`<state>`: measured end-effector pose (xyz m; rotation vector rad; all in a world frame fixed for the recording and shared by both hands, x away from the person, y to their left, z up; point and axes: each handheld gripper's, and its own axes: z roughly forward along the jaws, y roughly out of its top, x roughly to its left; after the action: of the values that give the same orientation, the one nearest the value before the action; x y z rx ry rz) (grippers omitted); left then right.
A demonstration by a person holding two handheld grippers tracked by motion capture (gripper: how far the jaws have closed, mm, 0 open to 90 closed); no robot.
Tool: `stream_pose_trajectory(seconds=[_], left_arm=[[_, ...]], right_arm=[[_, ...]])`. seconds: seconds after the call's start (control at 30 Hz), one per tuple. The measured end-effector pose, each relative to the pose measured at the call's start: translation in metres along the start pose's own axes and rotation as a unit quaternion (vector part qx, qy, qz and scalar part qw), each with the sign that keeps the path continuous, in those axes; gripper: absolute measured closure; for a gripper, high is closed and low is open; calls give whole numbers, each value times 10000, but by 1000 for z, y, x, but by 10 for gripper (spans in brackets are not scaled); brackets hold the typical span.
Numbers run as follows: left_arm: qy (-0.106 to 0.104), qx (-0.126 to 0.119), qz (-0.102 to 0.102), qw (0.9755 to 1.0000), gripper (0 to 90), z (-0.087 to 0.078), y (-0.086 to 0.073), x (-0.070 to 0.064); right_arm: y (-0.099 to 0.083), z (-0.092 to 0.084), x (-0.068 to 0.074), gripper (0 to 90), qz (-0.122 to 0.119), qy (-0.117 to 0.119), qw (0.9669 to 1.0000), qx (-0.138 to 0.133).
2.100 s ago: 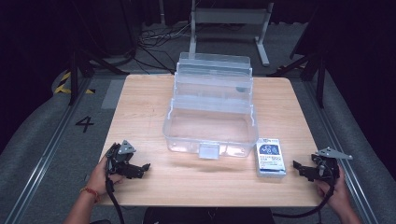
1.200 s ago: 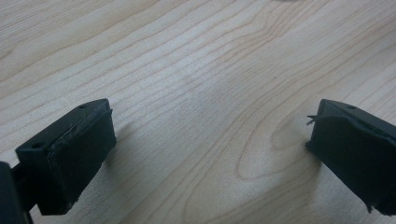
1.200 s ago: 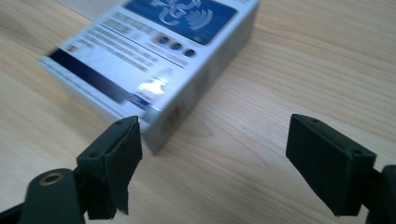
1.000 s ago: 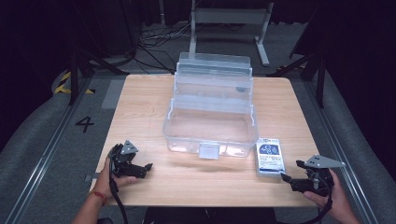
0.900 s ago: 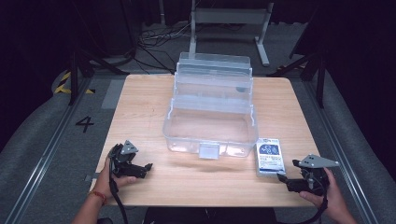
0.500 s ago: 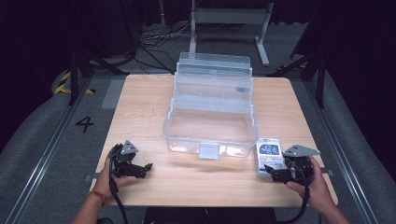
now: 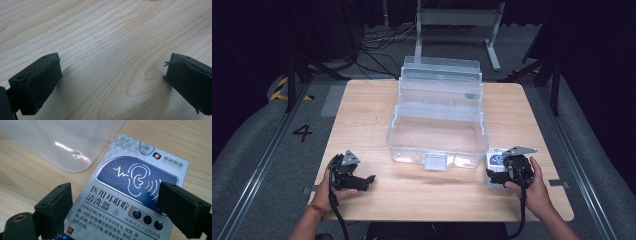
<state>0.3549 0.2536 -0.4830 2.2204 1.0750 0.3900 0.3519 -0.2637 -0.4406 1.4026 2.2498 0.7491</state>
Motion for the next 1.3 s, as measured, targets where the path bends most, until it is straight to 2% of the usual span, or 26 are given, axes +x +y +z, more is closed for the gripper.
stream_pose_trajectory(seconds=[0.07,0.17,0.23,0.4,0.53,0.67,0.7,0.73,0.8,0.87,0.9,0.97,1.03,1.13,1.2,1.3], left_arm=[[0,-5,11,10000,7,0,0,0],[2,-12,22,10000,7,0,0,0],[2,-6,11,10000,7,0,0,0],[1,-15,22,10000,8,0,0,0],[11,-57,38,10000,13,0,0,0],[-51,-43,60,10000,49,-2,-1,-1],[-51,-27,46,10000,52,-2,0,-1],[-72,20,48,10000,51,-2,0,-1],[-33,54,52,10000,54,-3,1,-2],[-68,51,70,9999,61,-3,1,-1],[-83,46,64,9999,64,-3,1,-1],[-78,-17,99,9999,66,-2,0,-1],[-73,-32,101,9999,67,-2,0,-1],[-88,-30,92,9999,69,-2,0,-1],[-97,-26,75,9999,76,-3,0,-2],[-96,-12,126,9999,79,-3,0,-2]], right_arm=[[2,3,3,132,-6,-157,9999,54],[6,6,4,129,-154,-201,9996,102],[6,9,-1,82,-130,-274,9995,128],[-3,3,-17,81,-56,-131,9999,-4],[-7,1,-28,72,-87,-158,9998,64],[-10,-5,-44,109,109,57,9999,-38],[-12,-8,-49,181,169,115,9997,-99],[-13,-9,-51,211,169,121,9997,-140],[-14,-12,-56,148,280,60,9995,-108],[-15,-13,-61,186,489,-62,9988,-58],[-16,-12,-62,150,519,-19,9987,5],[-17,-11,-65,152,625,151,9979,51],[-18,-10,-65,145,632,270,9976,86],[-18,-8,-64,88,579,392,9974,147],[-17,-8,-61,64,395,503,9977,225],[-14,-6,-52,30,-43,408,9985,365]])
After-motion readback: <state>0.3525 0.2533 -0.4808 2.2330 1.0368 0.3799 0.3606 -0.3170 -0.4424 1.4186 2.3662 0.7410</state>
